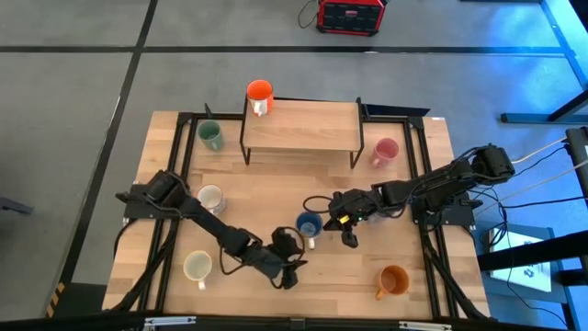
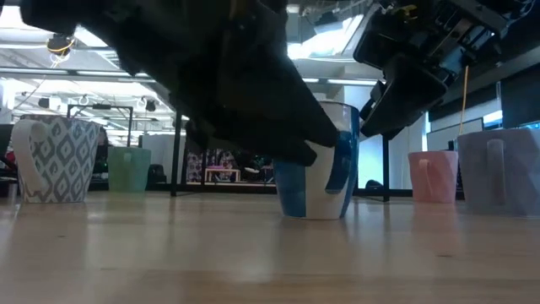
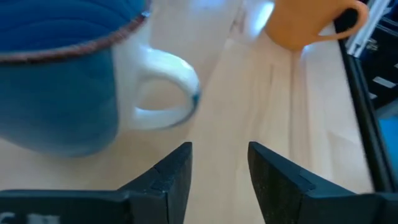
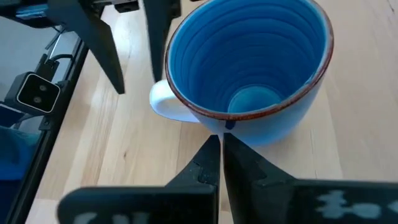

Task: Place coffee mugs
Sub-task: Put the blue mug on the shelf

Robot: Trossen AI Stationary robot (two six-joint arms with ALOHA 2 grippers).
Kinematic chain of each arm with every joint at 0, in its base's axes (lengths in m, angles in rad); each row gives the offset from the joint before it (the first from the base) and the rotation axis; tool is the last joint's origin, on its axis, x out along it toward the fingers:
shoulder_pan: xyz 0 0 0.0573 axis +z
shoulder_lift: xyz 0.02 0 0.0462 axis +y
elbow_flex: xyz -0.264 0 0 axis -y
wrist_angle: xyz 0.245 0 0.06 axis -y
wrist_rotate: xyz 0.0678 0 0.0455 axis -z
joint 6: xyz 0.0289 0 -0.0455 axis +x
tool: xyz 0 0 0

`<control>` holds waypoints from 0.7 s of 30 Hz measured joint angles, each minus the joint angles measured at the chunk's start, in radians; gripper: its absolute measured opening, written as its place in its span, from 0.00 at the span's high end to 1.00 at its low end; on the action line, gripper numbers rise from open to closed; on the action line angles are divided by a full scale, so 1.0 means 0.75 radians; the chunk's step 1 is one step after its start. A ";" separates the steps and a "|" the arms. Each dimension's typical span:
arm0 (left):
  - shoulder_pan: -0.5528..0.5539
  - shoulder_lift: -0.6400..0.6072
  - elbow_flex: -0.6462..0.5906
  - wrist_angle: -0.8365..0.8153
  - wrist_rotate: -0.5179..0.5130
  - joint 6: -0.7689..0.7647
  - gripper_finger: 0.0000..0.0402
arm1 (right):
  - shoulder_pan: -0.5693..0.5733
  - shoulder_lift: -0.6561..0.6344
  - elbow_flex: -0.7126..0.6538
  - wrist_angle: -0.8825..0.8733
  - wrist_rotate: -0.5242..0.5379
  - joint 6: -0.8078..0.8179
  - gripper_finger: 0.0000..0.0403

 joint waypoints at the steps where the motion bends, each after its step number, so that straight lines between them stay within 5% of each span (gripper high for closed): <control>1: 0.006 0.000 0.000 0.004 -0.004 0.006 0.62 | 0.000 0.000 0.000 0.000 0.001 0.000 0.98; 9: 0.019 0.000 0.000 0.030 -0.151 0.070 0.62 | 0.000 0.000 0.000 0.000 0.032 0.001 0.98; 21: 0.001 0.102 0.000 0.187 -0.165 0.081 0.62 | 0.000 0.001 0.000 0.000 0.129 0.042 0.98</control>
